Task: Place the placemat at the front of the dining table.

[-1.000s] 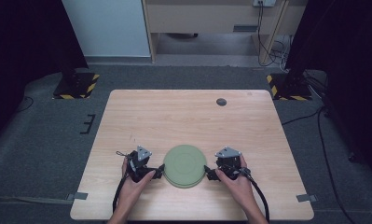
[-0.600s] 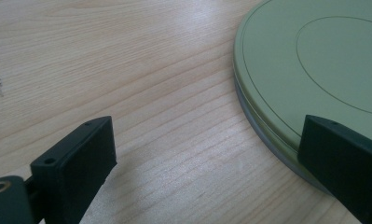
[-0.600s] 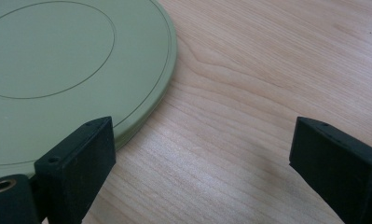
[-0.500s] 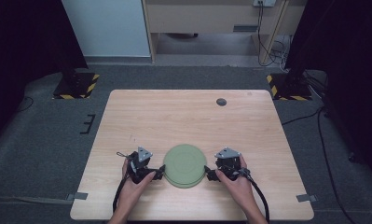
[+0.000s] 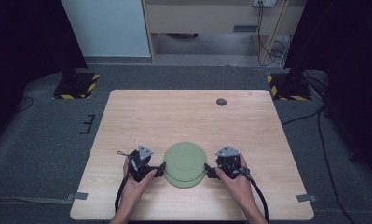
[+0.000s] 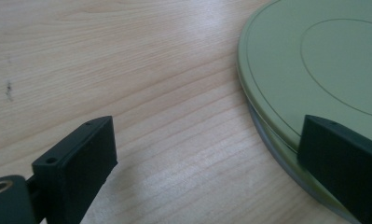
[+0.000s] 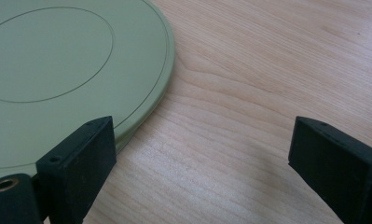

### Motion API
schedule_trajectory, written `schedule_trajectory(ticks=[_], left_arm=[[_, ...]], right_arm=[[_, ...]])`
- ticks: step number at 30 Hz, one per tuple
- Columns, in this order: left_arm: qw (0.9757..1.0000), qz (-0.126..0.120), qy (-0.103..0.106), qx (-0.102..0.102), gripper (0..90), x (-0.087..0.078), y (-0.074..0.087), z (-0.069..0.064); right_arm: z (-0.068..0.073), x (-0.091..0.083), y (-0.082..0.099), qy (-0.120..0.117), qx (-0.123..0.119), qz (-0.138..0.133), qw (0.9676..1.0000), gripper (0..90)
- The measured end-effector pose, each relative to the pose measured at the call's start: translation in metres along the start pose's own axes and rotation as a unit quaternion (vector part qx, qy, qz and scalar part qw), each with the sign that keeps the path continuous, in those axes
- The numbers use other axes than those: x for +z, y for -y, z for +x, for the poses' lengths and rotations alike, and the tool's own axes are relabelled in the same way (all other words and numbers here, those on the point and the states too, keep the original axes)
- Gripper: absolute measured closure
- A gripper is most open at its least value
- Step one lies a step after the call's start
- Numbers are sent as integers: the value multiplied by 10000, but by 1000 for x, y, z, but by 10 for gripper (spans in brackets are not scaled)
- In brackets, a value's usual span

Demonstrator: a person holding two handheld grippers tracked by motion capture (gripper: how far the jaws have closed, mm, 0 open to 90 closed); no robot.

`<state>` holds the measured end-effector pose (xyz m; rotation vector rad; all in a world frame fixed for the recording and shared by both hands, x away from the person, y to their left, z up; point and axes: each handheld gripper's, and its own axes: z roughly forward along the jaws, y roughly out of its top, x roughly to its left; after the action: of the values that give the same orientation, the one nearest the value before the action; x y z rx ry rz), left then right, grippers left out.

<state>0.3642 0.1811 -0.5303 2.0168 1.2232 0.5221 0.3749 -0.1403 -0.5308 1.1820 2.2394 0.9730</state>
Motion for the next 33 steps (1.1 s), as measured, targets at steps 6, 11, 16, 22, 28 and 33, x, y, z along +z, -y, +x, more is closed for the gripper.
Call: schedule_trajectory(ticks=[6,11,16,22,28,33], left_arm=[[9999,21,-50,119,19,0,1,-3],[9998,-47,-182,70,13,3,-1,-3],[9997,-103,-232,31,11,6,-3,-2],[9999,-85,-102,-31,27,3,-2,-3],[9999,-45,-95,67,20,3,-1,-6],[9999,-59,-141,19,2,6,-3,-5]], right_arm=[[3,0,0,-44,-65,15,10000,67],[2,1,0,-41,-49,-12,10000,59],[0,4,-1,91,28,-114,9999,60],[1,1,0,65,-19,-35,10000,74],[3,0,0,-2,-42,-50,10000,73],[2,1,0,6,-18,-51,10000,66]])
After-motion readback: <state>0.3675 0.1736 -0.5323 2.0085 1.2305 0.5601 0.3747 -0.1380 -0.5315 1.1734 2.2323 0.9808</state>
